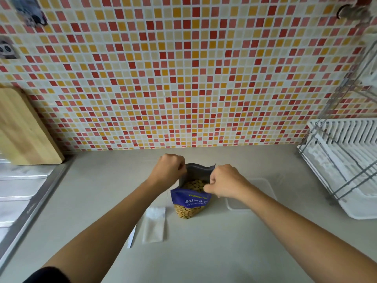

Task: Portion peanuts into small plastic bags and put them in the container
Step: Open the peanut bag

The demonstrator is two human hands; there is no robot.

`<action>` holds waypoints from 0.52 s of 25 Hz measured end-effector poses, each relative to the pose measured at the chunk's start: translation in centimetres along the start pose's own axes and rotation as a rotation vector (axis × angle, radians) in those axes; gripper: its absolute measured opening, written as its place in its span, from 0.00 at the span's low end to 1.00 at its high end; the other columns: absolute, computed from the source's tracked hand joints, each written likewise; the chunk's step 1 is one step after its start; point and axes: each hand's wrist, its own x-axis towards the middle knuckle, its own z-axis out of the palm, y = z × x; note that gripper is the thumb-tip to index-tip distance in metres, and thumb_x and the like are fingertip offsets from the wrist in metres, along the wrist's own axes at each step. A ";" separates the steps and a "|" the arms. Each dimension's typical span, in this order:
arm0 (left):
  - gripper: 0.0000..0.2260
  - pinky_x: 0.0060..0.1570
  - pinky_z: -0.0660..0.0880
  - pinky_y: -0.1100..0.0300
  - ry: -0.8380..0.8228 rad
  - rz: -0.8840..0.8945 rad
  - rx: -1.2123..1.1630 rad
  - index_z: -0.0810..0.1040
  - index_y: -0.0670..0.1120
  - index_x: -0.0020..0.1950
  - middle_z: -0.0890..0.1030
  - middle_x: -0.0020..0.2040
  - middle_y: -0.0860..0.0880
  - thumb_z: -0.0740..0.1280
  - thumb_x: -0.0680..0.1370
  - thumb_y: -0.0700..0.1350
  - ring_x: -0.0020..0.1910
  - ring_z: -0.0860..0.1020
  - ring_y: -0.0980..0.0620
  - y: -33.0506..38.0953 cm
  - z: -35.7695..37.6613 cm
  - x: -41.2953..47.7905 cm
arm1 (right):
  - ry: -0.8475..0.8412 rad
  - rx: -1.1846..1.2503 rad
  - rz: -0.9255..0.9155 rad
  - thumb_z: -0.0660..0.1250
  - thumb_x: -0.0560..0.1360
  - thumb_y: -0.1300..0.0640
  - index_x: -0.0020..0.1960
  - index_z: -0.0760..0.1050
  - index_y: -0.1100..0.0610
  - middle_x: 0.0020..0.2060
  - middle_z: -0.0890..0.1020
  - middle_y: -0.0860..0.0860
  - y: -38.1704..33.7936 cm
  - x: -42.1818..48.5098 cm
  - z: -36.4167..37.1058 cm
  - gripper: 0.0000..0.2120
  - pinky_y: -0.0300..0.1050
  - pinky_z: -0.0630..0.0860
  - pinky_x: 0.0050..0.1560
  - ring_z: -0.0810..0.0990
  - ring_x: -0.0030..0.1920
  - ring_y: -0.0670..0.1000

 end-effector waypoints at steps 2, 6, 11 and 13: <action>0.08 0.41 0.72 0.62 -0.001 -0.009 0.023 0.80 0.39 0.49 0.82 0.44 0.44 0.62 0.78 0.41 0.38 0.74 0.52 -0.5 -0.2 0.8 | -0.111 -0.086 0.027 0.68 0.70 0.52 0.34 0.76 0.60 0.32 0.80 0.53 -0.3 -0.5 -0.4 0.11 0.45 0.77 0.43 0.81 0.41 0.52; 0.09 0.38 0.68 0.68 0.003 -0.042 -0.073 0.81 0.39 0.49 0.83 0.43 0.45 0.62 0.79 0.41 0.36 0.74 0.55 -0.8 -0.4 0.9 | -0.121 -0.029 0.041 0.68 0.71 0.47 0.35 0.80 0.59 0.31 0.81 0.50 -0.1 -0.3 -0.6 0.16 0.43 0.75 0.43 0.81 0.39 0.50; 0.13 0.35 0.70 0.71 -0.140 -0.107 -0.445 0.80 0.50 0.56 0.80 0.40 0.57 0.62 0.78 0.54 0.37 0.77 0.60 -1.1 -1.0 -3.1 | 0.202 0.301 -0.083 0.64 0.76 0.62 0.62 0.72 0.57 0.57 0.78 0.51 3.9 1.6 0.4 0.15 0.37 0.73 0.55 0.78 0.57 0.49; 0.18 0.37 0.73 0.74 -0.261 -0.127 -0.499 0.74 0.53 0.64 0.80 0.49 0.58 0.68 0.75 0.53 0.45 0.80 0.58 -2.0 -0.4 -4.6 | 0.065 0.316 -0.118 0.65 0.74 0.67 0.67 0.69 0.57 0.61 0.77 0.50 5.4 2.1 1.7 0.22 0.39 0.71 0.62 0.75 0.62 0.48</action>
